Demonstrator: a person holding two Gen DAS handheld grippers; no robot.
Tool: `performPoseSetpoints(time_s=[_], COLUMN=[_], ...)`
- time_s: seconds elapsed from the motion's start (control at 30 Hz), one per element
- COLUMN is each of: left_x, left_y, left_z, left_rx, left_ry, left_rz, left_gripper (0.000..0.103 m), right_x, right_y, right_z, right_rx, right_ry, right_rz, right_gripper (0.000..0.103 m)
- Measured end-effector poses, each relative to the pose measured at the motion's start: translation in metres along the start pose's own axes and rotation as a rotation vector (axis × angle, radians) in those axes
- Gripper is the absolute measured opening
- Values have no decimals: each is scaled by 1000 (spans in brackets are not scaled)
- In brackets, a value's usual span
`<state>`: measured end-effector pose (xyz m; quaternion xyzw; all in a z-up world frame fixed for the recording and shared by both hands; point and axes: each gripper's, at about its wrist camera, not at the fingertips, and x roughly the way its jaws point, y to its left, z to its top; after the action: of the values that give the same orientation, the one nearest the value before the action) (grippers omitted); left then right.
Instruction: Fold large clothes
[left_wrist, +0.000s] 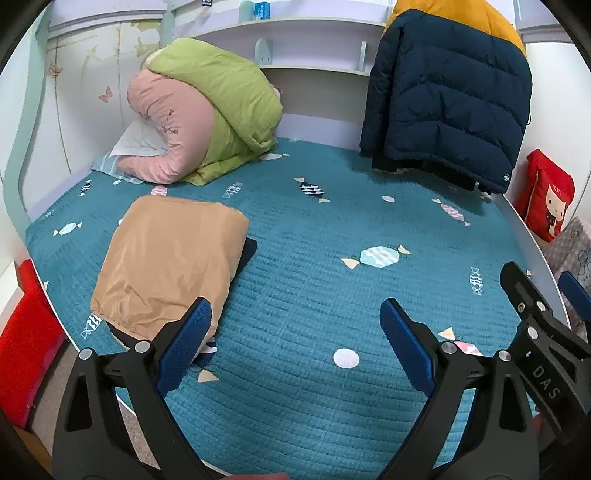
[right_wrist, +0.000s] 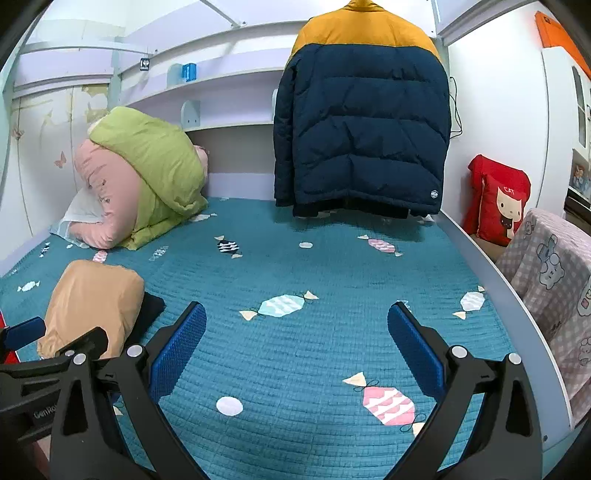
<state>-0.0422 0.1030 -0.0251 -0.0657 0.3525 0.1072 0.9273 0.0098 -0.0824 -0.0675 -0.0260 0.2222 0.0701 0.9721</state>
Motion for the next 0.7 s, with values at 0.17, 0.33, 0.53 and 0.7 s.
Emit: performPoseSetpoints(time_s=[0.17, 0.33, 0.53, 0.7], left_x=[-5, -8, -13, -18], left_y=[-2, -3, -7, -10], left_z=[-2, -3, -4, -4], left_rx=[-18, -26, -11, -4], left_ry=[-17, -28, -45, -67], left_rz=[-3, -3, 6, 13], left_gripper=[93, 93, 93, 93], right_x=[-7, -8, -8, -10], right_y=[-3, -6, -6, -8], right_z=[-5, -5, -5, -4], right_rx=[7, 15, 19, 34], right_ry=[-27, -39, -30, -36], right_rz=[5, 9, -6, 2], right_gripper=[95, 95, 95, 95])
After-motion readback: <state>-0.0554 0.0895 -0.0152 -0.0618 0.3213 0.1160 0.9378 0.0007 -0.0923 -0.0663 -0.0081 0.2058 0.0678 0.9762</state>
